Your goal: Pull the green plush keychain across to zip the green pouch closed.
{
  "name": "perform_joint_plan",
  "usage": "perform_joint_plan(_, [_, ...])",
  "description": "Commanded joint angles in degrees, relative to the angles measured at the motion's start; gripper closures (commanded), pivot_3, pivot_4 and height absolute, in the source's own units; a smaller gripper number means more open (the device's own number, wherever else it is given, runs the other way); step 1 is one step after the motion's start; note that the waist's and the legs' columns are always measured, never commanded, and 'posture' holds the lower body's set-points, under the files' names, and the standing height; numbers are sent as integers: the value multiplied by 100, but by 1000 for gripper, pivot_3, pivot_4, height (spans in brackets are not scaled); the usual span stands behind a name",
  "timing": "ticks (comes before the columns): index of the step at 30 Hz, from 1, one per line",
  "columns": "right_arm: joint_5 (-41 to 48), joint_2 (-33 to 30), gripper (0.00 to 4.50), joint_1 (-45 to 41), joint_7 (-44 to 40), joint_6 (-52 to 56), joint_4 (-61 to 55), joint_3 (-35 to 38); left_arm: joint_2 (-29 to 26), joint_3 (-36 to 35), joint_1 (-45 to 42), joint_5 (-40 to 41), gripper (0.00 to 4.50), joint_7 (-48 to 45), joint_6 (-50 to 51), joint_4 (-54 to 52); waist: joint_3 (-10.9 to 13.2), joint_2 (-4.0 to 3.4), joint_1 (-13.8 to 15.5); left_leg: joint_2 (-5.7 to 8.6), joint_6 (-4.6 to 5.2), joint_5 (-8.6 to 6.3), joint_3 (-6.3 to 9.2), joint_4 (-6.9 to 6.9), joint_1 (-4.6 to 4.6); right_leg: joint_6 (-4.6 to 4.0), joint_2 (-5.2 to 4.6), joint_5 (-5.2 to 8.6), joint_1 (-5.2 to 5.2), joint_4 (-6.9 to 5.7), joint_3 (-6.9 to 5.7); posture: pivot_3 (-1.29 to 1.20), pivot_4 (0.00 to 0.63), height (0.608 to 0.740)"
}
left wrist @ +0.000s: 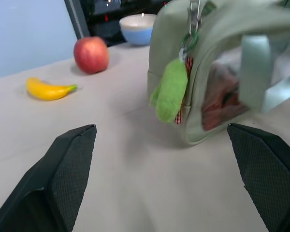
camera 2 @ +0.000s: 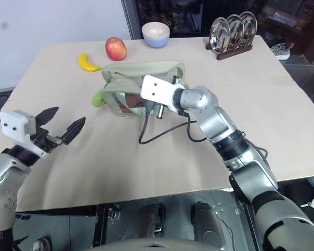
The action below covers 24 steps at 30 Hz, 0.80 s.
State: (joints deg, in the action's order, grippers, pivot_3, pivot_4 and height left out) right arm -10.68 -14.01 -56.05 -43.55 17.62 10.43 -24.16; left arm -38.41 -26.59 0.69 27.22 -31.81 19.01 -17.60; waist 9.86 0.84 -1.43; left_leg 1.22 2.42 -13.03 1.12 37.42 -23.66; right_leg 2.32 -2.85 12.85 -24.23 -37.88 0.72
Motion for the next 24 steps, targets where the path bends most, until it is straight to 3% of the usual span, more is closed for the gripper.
perform_joint_plan(1, [-1,56,4416,-317,67,-244,81,154,-180,220,-407,-440,0,49,-293,357,0,2,-2,2,-2,1,2,0,-2,0,-3,0,-1,2,-1,0,150,733])
perform_joint_plan(12, [-87,176,4416,-527,92,-494,437,128,-194,1211,-1711,-1572,0,46,-1056,1750,0,2,-61,7,-6,3,1,-11,-17,1,-28,-1,-23,-2,3,0,150,733])
perform_joint_plan(14, [-70,192,4500,-503,54,-480,394,134,-134,1292,-1835,-1676,966,75,-1252,1828,0,3,-73,7,-5,2,-1,-12,-18,1,-30,-1,-26,-3,7,0,150,733])
perform_joint_plan(16, [-64,197,4500,-489,32,-476,373,135,-164,1320,-1819,-1798,1573,83,-1450,1815,0,3,-79,7,-5,2,-1,-12,-20,1,-30,-1,-28,-3,8,0,150,733])
perform_joint_plan(20, [-76,191,4500,-473,24,-534,433,121,-528,1097,-1656,-2307,3476,308,-1789,1778,0,3,-85,6,-5,2,-1,-16,-20,1,-32,-1,-31,-3,9,0,150,733])
perform_joint_plan(21, [-86,200,4500,-478,28,-543,442,111,-622,1045,-1658,-2388,3617,331,-1876,1788,0,3,-95,5,-4,1,-2,-17,-20,1,-32,-1,-33,-3,11,0,150,733])
perform_joint_plan(22, [-87,214,4500,-482,32,-550,446,109,-720,1003,-1680,-2448,4202,348,-1947,1791,0,2,-93,5,-3,1,-3,-19,-20,1,-32,-1,-35,-3,13,0,150,733])
perform_joint_plan(24, [-83,255,4500,-488,35,-565,458,98,-1014,1076,-1750,-2720,4421,320,-2276,1847,0,3,-88,4,-3,1,-1,-21,-20,0,-33,-1,-36,-3,11,0,150,733])
